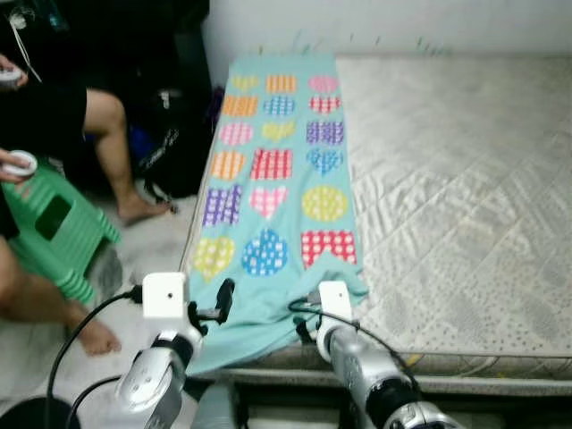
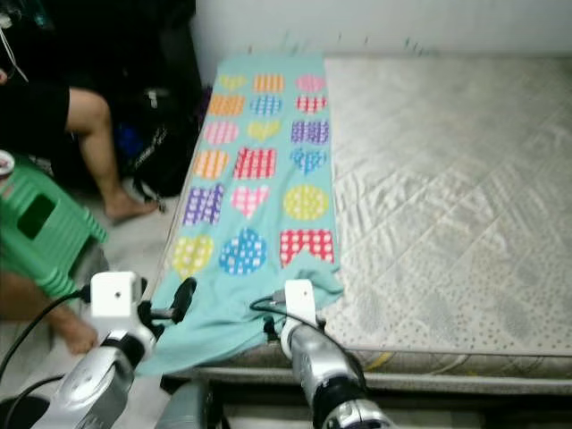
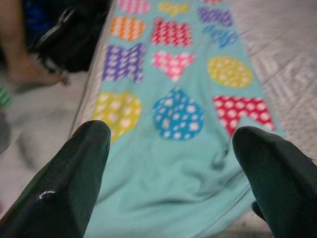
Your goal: Clean up the room
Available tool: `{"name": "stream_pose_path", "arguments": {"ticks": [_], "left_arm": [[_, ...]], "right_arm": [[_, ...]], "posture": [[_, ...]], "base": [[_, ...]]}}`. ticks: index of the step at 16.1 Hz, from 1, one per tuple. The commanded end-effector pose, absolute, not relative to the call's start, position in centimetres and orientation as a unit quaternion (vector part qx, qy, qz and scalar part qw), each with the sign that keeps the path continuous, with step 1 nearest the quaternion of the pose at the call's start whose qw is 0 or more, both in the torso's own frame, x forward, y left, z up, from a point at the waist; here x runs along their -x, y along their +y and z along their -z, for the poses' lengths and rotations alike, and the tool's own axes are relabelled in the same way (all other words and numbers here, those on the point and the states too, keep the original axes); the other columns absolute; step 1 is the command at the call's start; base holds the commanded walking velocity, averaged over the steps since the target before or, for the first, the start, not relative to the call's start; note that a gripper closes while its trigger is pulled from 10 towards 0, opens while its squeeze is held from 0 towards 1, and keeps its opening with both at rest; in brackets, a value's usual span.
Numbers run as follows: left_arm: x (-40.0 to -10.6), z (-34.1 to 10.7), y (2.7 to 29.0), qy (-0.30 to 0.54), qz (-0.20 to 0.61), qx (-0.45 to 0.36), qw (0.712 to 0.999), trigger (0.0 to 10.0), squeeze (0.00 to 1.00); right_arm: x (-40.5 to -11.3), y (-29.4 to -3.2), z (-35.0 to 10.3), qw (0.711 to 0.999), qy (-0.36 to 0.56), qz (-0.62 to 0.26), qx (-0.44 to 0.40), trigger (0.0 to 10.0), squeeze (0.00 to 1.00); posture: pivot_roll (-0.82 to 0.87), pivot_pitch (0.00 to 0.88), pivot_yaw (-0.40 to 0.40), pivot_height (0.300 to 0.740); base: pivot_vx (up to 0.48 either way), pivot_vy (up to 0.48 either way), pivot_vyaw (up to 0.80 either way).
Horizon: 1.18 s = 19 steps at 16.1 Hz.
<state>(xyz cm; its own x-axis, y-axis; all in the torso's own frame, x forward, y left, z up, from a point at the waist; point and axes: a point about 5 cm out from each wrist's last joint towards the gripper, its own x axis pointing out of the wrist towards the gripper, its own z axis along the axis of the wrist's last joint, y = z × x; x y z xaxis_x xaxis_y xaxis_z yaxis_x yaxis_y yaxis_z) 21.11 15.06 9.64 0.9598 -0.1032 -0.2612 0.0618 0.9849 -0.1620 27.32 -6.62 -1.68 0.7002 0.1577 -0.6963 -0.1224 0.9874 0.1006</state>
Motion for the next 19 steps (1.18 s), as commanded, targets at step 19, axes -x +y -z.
{"name": "stream_pose_path", "arguments": {"ticks": [19], "left_arm": [[-25.0, -11.0, 15.0, 0.094, 0.041, 0.083, 0.991, 10.0, 0.00]], "right_arm": [[-30.9, -15.6, -10.1, 0.992, 0.076, 0.026, -0.099, 10.0, 0.00]], "posture": [[-0.11, 0.004, 0.087, 0.685]], "base": [[0.000, 0.000, 0.00]]}}
